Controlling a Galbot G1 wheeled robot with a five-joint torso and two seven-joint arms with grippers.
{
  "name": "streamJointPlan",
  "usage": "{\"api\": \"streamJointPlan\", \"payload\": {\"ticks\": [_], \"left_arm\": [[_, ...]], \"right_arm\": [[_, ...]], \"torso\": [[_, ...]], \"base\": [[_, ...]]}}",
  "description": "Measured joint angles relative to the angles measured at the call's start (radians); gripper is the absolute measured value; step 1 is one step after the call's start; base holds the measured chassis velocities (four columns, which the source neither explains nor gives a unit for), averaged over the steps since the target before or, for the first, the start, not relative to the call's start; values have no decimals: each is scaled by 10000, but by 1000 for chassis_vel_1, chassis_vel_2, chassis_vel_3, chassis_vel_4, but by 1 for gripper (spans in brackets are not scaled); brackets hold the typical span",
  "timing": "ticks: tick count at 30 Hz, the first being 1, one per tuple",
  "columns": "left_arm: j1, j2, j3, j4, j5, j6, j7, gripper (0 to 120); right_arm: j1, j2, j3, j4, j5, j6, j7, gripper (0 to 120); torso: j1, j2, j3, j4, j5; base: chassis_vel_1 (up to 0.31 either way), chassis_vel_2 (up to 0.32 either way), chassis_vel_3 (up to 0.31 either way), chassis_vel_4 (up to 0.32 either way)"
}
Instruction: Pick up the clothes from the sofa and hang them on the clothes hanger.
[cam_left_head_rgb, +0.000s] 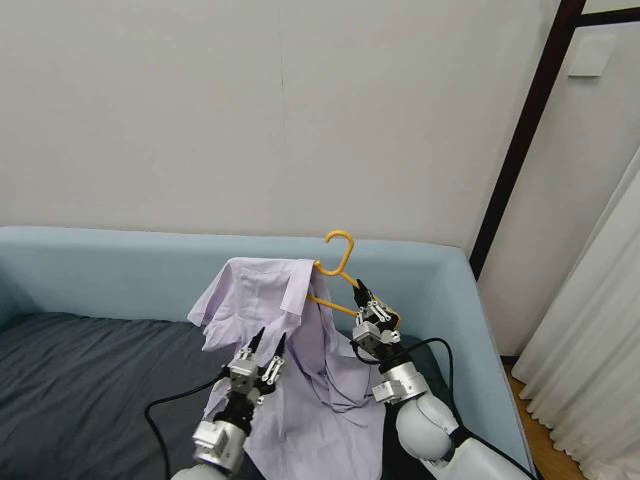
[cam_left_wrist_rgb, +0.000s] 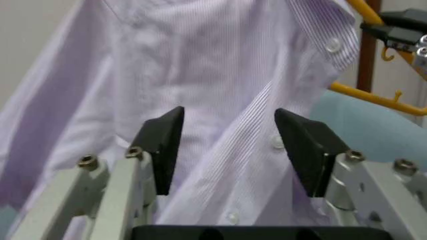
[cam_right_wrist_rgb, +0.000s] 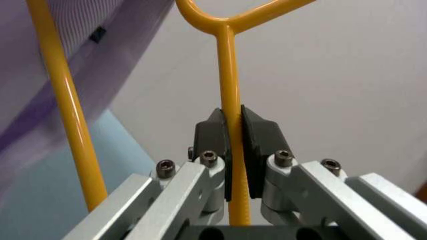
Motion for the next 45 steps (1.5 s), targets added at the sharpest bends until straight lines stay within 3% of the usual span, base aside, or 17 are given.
{"api": "streamJointPlan", "payload": {"ticks": [1, 3, 6, 11, 13, 15, 17, 21, 22, 23, 26, 28, 32, 38, 45], "left_arm": [[0, 0, 0, 0, 0, 0, 0, 64], [-94, 970, -142, -235, -743, -296, 475, 71], [-474, 2167, -493, -620, -2031, -518, 1201, 85], [-1315, 3042, -620, -576, -3203, -535, 2221, 96], [-2739, 3940, -377, 10, -4235, -321, 3885, 100], [-3588, 4421, -174, 608, -4673, -144, 5054, 100], [-3996, 4571, -9, 970, -4813, -78, 5553, 100], [-5688, 4924, 514, 2429, -5224, 270, 7513, 100], [-5688, 4924, 514, 2429, -5224, 270, 7513, 100], [-6325, 4946, 920, 2932, -5277, 389, 8037, 100], [-8276, 4662, 2338, 4281, -5357, 623, 9434, 100], [-8740, 4523, 2623, 4623, -5356, 699, 9853, 100], [-10548, 3654, 3575, 6179, -4816, 1131, 11639, 100], [-11641, 2680, 4086, 7514, -3694, 1583, 13413, 100], [-12107, 2285, 4225, 8147, -2778, 1916, 14338, 99]], "right_arm": [[0, 0, 0, 0, 0, 0, 0, 4], [-336, 24, 450, 21, -220, 101, 16, 4], [-441, 61, 653, -87, -393, 222, 22, 4], [-441, 95, 645, -188, -509, 324, 13, 4], [-404, 169, 522, -324, -641, 379, -1, 4], [-252, 279, 289, -424, -724, 405, -36, 4], [-193, 320, 201, -436, -777, 422, -63, 4], [87, 379, -148, -546, -1069, 601, -210, 4], [87, 379, -148, -546, -1069, 601, -210, 4], [122, 384, -213, -563, -1150, 662, -242, 4], [64, 376, -229, -542, -1447, 850, -282, 4], [33, 369, -215, -529, -1529, 903, -290, 4], [-93, 335, -134, -471, -1779, 1033, -310, 4], [-281, 379, 110, -447, -2040, 1108, -311, 4], [-297, 517, 166, -499, -2278, 1153, -296, 4]], "torso": [[0, 0, 0, 0, 0], [0, 0, -1, -9, 1], [0, 1, -1, -3, 1], [0, 0, 0, 3, 0], [0, 0, 0, -9, 0], [1, 0, 0, -5, 2], [0, 0, 0, 2, 3], [0, 0, 0, 2, 1], [0, 0, 0, 2, 1], [0, 0, 0, 8, 5], [0, 0, 1, -2, -1], [0, 0, 0, -4, 3], [1, -1, 2, -7, 3], [1, -1, 1, -5, 3], [1, -1, 1, 1, 4]], "base": [[0, 0, 0, 0], [0, 0, 0, 0], [0, 0, 0, 0], [0, 0, 0, 0], [0, 0, 0, 0], [0, 0, 0, 0], [0, 0, 0, 0], [0, 0, 0, 0], [0, 0, 0, 0], [0, 0, 0, 0], [0, 0, 0, 0], [0, 0, 0, 0], [0, 0, 0, 0], [0, 0, 0, 0], [0, 0, 0, 0]]}}
